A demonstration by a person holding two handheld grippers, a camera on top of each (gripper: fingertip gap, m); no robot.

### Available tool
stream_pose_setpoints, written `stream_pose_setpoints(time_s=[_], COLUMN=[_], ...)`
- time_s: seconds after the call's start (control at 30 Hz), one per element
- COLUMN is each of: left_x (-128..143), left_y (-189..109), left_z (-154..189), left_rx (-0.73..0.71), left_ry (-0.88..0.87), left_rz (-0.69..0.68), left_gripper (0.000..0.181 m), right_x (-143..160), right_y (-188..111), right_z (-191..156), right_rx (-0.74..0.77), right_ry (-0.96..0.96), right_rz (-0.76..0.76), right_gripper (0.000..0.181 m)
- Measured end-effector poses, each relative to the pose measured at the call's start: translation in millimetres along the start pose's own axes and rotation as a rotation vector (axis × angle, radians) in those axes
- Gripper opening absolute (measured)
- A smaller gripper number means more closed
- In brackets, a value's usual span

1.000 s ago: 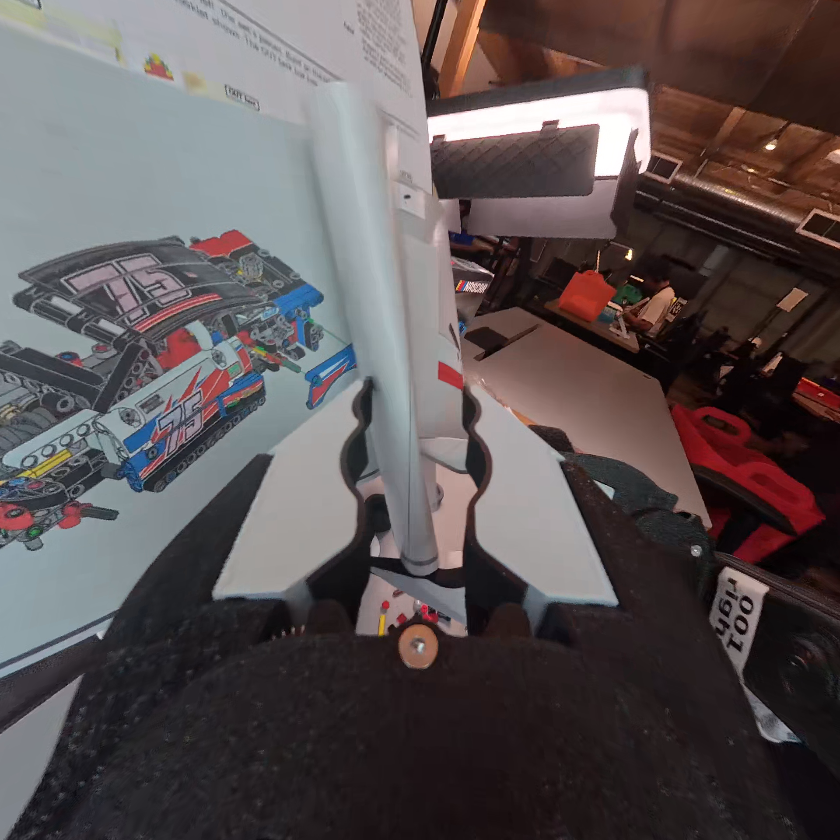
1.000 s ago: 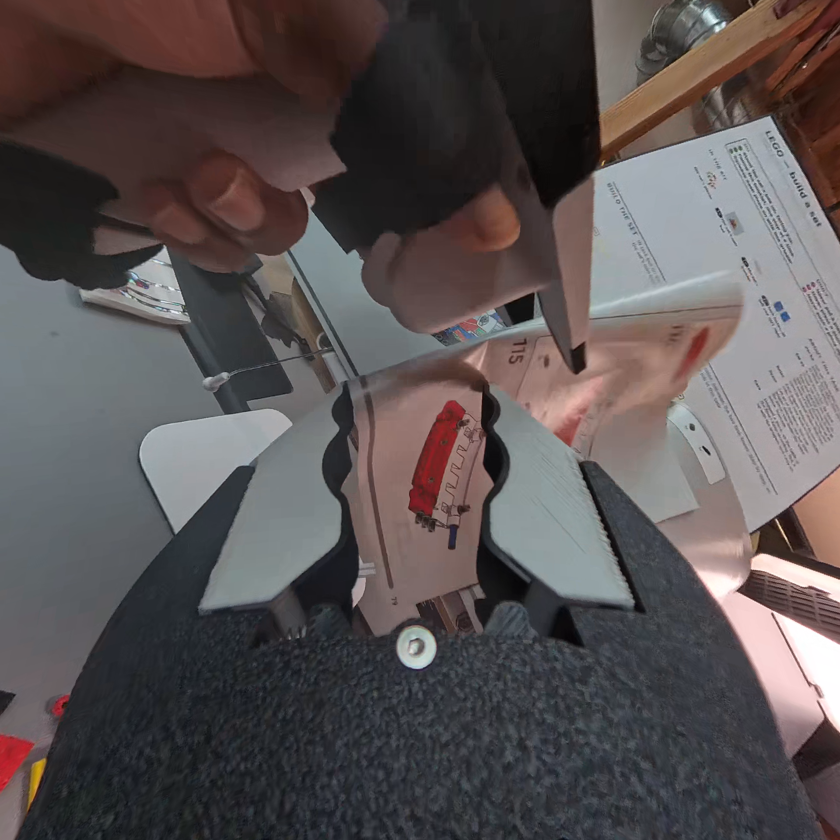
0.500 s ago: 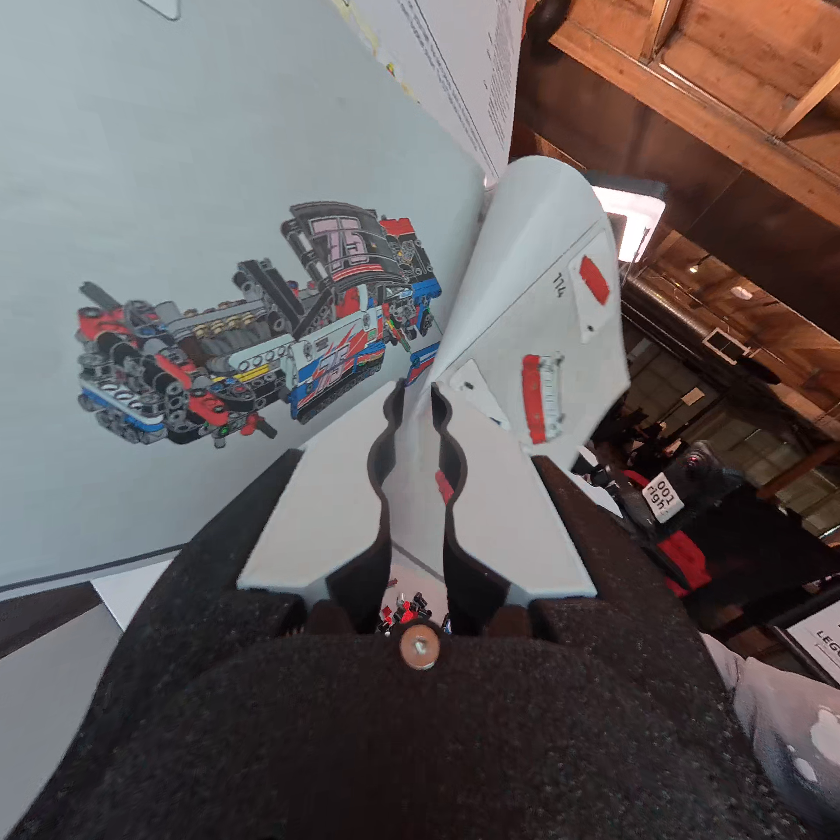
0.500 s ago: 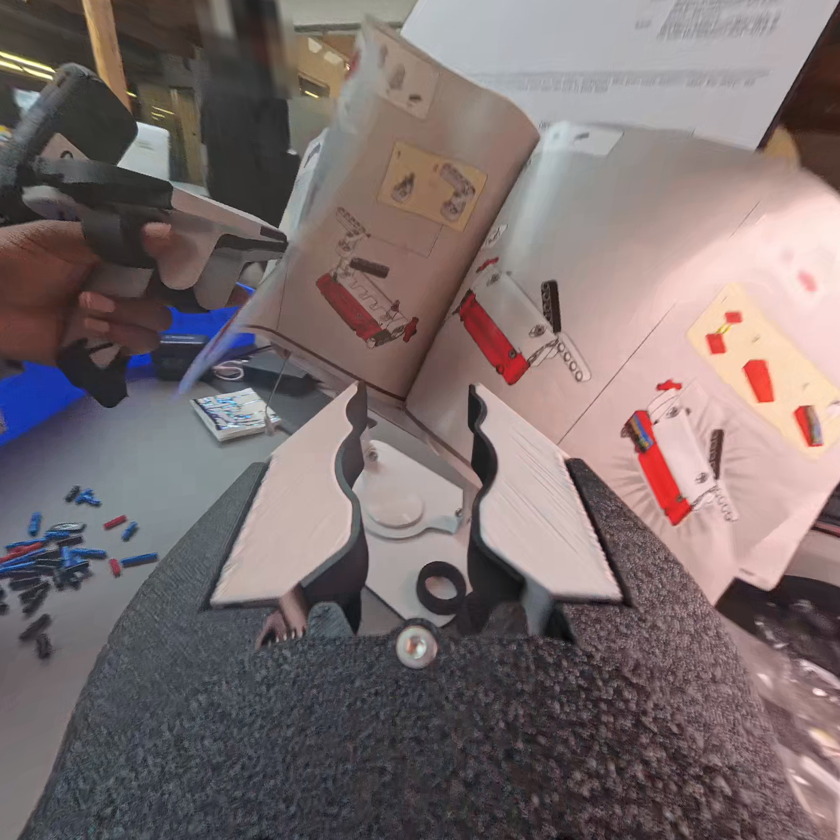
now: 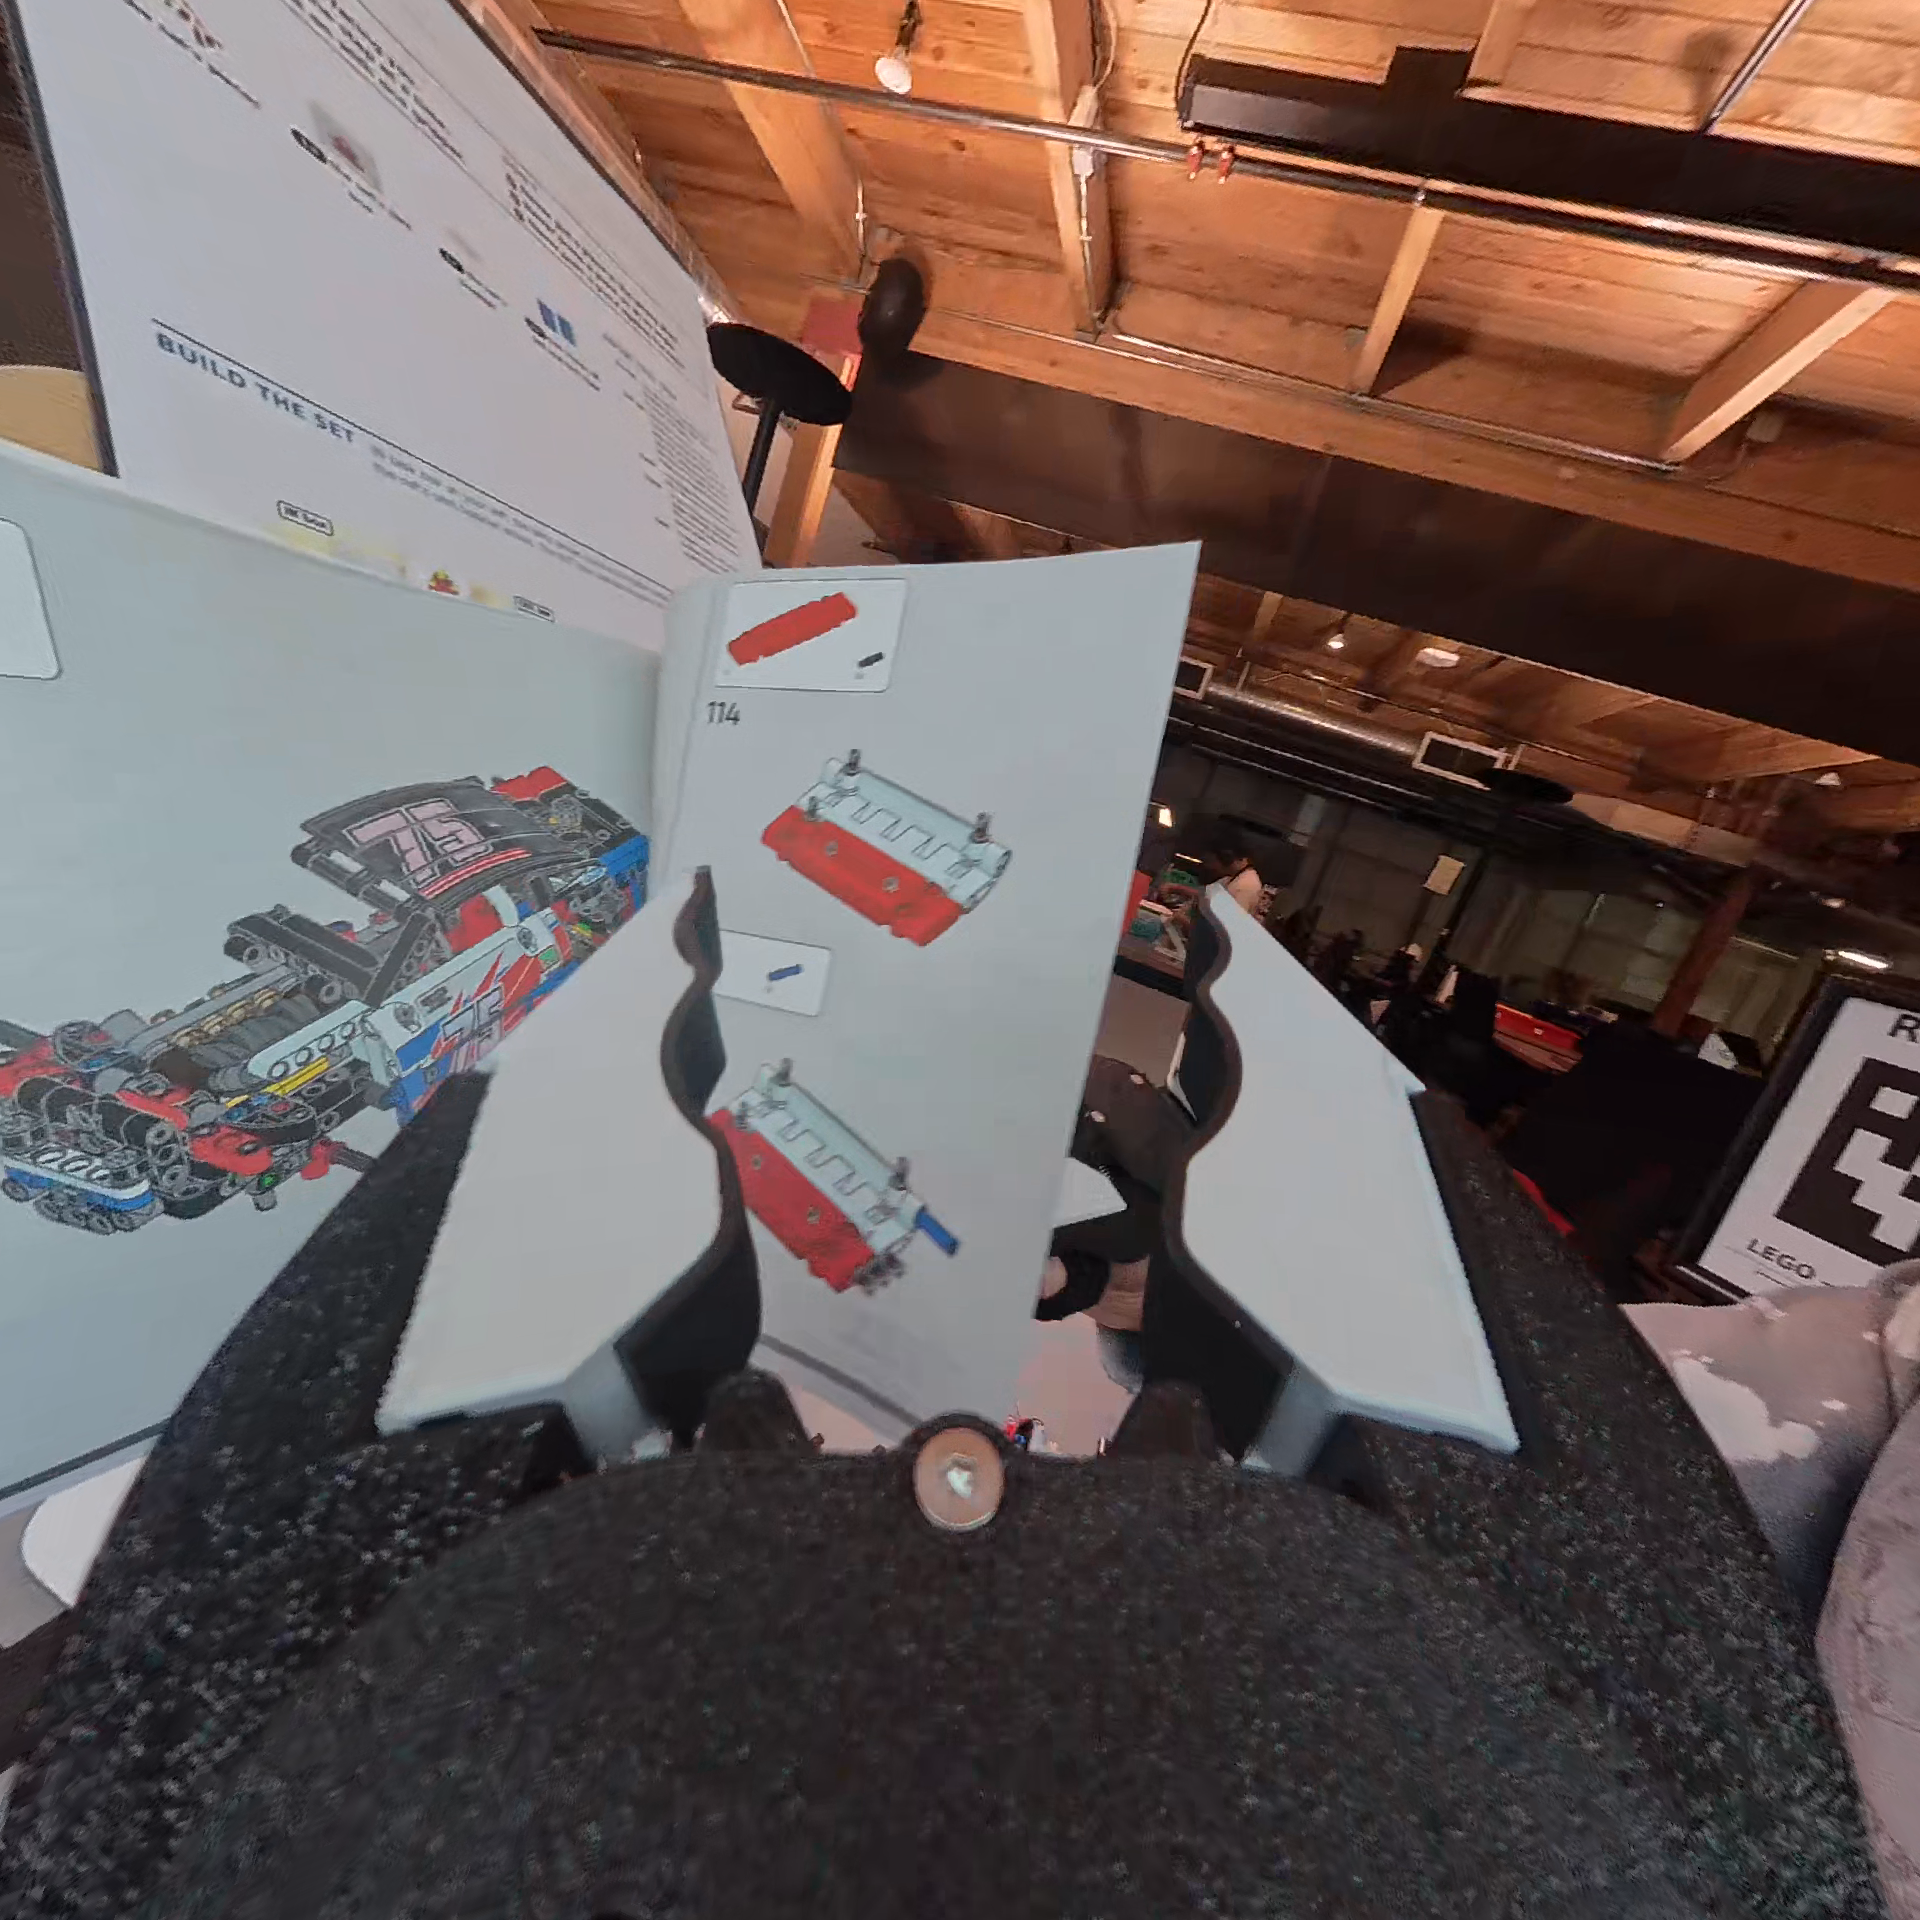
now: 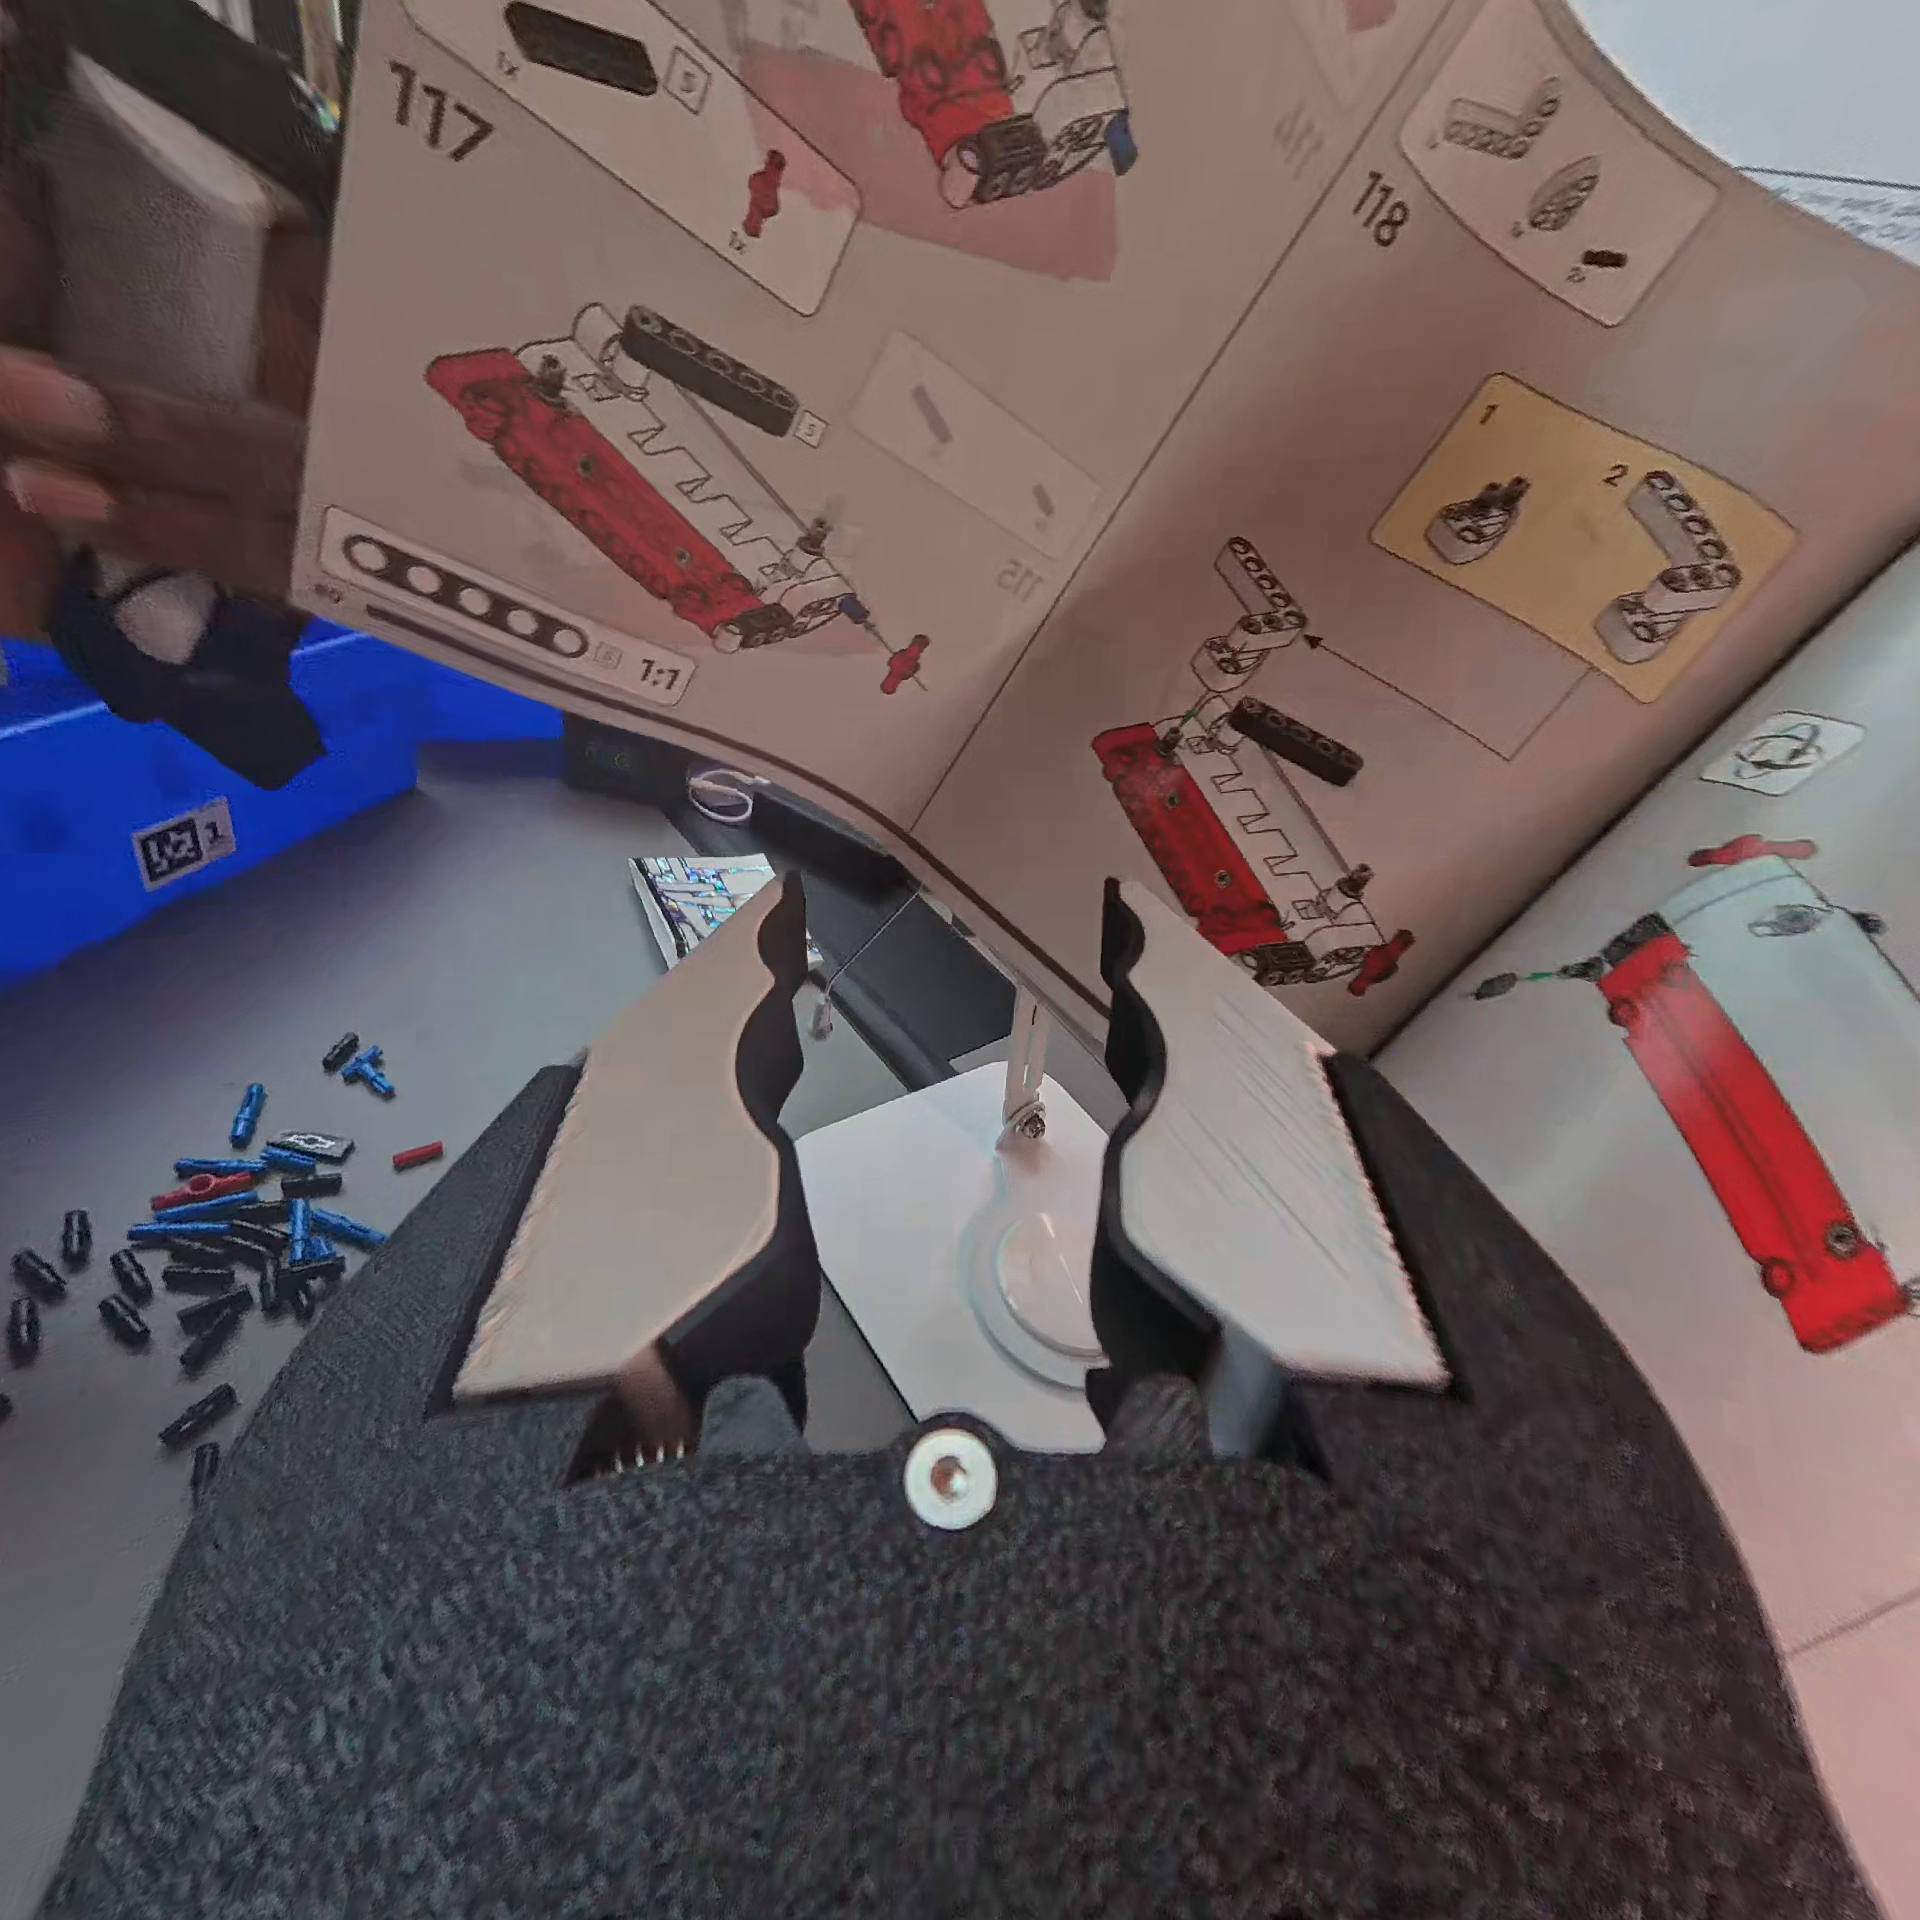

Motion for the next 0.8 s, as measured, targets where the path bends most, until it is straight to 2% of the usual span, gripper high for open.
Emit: stream_pose_setpoints(time_s=[0.03,0.17,0.2,0.3,0.37,0.4,0.5,0.57,0.67,0.77,0.8], left_x=[0,13,17,27,27,27,24,23,21,21,21], left_y=[-2,-2,-2,-7,-11,-13,-20,-23,-25,-26,-25], left_z=[1,0,-4,-23,-32,-35,-41,-43,-43,-42,-42], left_rx=[0.014,-0.011,-0.064,-0.264,-0.326,-0.337,-0.348,-0.349,-0.347,-0.349,-0.349], left_ry=[-0.008,0.033,0.058,0.120,0.118,0.108,0.069,0.048,0.036,0.037,0.037], left_rz=[-0.004,-0.109,-0.142,-0.232,-0.234,-0.221,-0.187,-0.168,-0.159,-0.161,-0.162], left_gripper=[0.088,0.084,0.072,0.019,0.000,0.000,0.000,0.000,0.000,0.000,0.000], right_x=[3,14,15,10,2,-1,1,12,36,45,44], right_y=[2,0,-3,-20,-39,-49,-82,-93,-88,-75,-73], right_z=[-2,-4,-2,12,29,41,85,109,129,125,123], right_rx=[0.002,0.008,0.013,0.052,0.129,0.193,0.441,0.504,0.463,0.370,0.364], right_ry=[-0.016,-0.039,-0.039,-0.006,0.041,0.078,0.229,0.370,0.584,0.666,0.651], right_rz=[-0.019,-0.071,-0.073,-0.036,0.032,0.073,0.176,0.182,0.119,0.083,0.087], right_gripper=[0.058,0.059,0.059,0.055,0.050,0.049,0.076,0.094,0.113,0.112,0.105])
Point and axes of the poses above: each gripper's, where its closed fingertips meet, y out along the fingers, x out of its underside, z = x × y across the jaws, the point moved 7 cm from there along -y, back along the fingers, and after that the axes turned 9 degrees about y, right-handed, at the moved point
